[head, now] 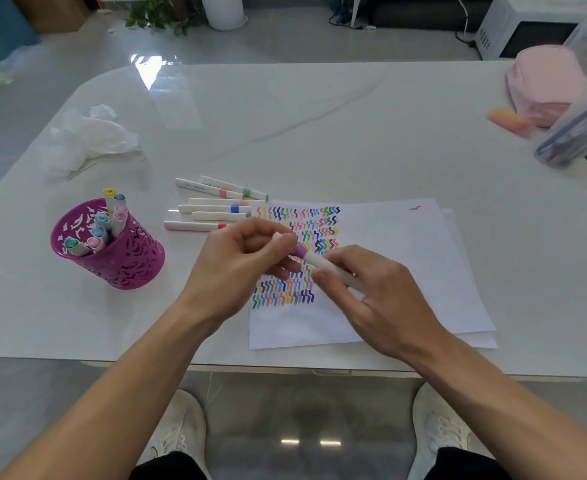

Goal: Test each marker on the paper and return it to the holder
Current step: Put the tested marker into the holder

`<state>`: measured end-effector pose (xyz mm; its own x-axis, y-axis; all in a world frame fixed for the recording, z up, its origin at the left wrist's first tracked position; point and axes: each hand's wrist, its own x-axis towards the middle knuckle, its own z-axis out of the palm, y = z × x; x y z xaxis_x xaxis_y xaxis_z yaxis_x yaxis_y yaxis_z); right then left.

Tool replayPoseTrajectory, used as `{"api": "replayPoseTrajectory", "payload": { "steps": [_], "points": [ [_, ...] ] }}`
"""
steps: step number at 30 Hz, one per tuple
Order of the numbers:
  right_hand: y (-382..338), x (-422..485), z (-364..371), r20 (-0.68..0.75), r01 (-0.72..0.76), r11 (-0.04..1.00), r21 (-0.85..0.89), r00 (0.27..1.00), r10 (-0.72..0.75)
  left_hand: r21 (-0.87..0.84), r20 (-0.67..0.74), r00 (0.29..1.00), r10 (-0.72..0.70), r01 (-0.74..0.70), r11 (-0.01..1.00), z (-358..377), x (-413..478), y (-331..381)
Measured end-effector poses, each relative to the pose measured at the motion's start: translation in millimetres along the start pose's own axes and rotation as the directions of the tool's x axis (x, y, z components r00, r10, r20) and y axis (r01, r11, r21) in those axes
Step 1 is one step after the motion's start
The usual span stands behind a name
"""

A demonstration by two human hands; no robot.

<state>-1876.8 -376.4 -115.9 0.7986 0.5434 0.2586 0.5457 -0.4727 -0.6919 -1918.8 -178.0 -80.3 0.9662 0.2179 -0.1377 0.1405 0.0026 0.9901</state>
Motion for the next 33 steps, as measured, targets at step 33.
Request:
{"api": "replayPoseTrajectory", "payload": {
  "steps": [33],
  "points": [
    [-1, -13, -1, 0.121, 0.054, 0.916, -0.398, 0.993, -0.006, 0.577, 0.139, 0.990, -0.018, -0.067, 0.814, 16, -15, -23]
  ]
}}
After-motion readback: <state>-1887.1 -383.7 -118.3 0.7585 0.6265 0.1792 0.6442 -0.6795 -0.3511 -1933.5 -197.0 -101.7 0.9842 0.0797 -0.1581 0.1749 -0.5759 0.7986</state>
